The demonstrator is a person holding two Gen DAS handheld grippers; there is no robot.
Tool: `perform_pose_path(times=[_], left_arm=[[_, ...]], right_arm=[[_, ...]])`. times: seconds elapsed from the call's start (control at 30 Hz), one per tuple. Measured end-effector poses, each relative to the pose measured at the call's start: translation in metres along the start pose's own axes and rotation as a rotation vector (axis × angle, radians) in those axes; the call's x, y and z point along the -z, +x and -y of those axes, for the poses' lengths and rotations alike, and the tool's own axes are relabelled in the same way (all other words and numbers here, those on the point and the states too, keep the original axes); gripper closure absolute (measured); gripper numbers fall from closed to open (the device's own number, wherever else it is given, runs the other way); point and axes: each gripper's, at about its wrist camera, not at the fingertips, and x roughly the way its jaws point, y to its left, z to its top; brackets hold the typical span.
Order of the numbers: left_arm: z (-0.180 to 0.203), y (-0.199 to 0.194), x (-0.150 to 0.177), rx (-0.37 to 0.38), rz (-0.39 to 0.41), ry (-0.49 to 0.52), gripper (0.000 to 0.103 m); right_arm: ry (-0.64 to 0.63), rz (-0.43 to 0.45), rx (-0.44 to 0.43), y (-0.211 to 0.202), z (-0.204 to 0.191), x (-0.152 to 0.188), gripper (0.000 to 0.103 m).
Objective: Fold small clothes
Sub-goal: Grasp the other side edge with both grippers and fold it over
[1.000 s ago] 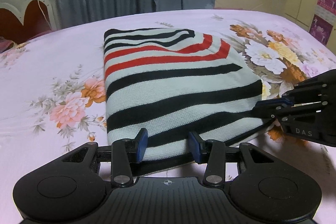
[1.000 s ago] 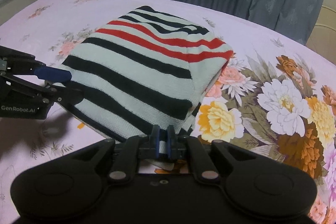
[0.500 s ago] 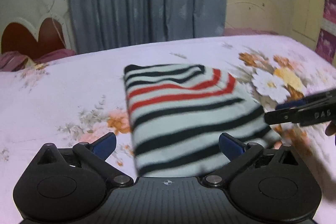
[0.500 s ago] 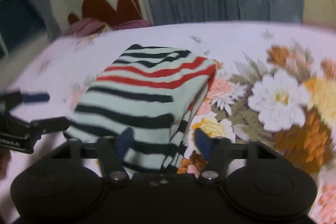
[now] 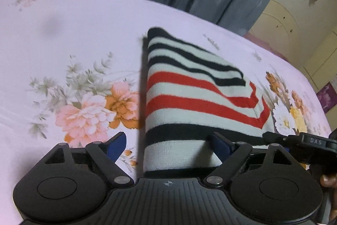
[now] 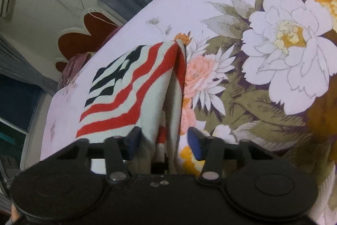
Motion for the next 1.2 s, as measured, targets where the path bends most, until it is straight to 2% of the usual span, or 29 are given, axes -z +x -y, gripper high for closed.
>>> perform_pose_path(times=[0.1,0.2,0.23,0.3,0.37,0.4,0.43,0.53,0.57,0.63,0.67,0.77,0.93,1.13,1.2], left_arm=[[0.003,0.002,0.000,0.001,-0.001,0.007,0.017],[0.008,-0.006,-0.006,0.000,0.031,0.056,0.017],[0.008,-0.005,-0.009,0.007,0.036,0.064,0.017],[0.006,0.000,-0.016,0.009,0.027,0.067,0.017],[0.005,0.010,-0.021,0.000,0.004,0.074,0.017],[0.004,0.015,-0.021,0.008,-0.008,0.066,0.017],[0.003,0.019,-0.021,0.014,-0.019,0.060,0.017],[0.003,0.019,-0.021,0.023,-0.019,0.052,0.017],[0.003,0.017,-0.020,0.025,-0.015,0.057,0.017],[0.002,0.014,-0.019,0.039,-0.014,0.064,0.017],[0.001,0.014,-0.019,0.044,-0.017,0.066,0.017],[-0.002,0.018,-0.020,0.068,-0.032,0.044,0.017],[-0.005,0.026,-0.022,0.109,-0.062,0.018,0.017],[-0.004,0.032,-0.024,0.123,-0.090,0.015,0.017],[0.000,0.034,-0.025,0.122,-0.098,0.036,0.017]], right_arm=[[-0.029,0.020,0.037,-0.003,-0.007,0.001,0.067],[-0.074,0.046,0.058,-0.011,-0.020,-0.002,0.069],[-0.095,0.074,0.066,-0.014,-0.025,-0.003,0.072],[-0.154,0.127,0.079,-0.018,-0.036,-0.009,0.086],[-0.210,0.128,0.107,-0.013,-0.044,-0.013,0.089],[-0.230,0.095,0.139,-0.002,-0.044,-0.015,0.088],[-0.240,0.061,0.176,0.008,-0.041,-0.016,0.087],[-0.190,0.040,0.160,0.006,-0.031,-0.024,0.082],[-0.170,0.042,0.145,0.001,-0.030,-0.027,0.075],[-0.115,0.068,0.113,-0.013,-0.019,-0.026,0.045],[-0.084,0.080,0.083,-0.016,-0.013,-0.025,0.027],[0.044,0.016,-0.027,-0.008,0.011,-0.024,0.037],[0.125,0.007,-0.109,0.003,0.031,-0.024,0.037],[0.020,-0.167,-0.152,0.012,0.019,-0.031,0.037],[0.009,-0.169,-0.162,0.015,0.019,-0.033,0.037]])
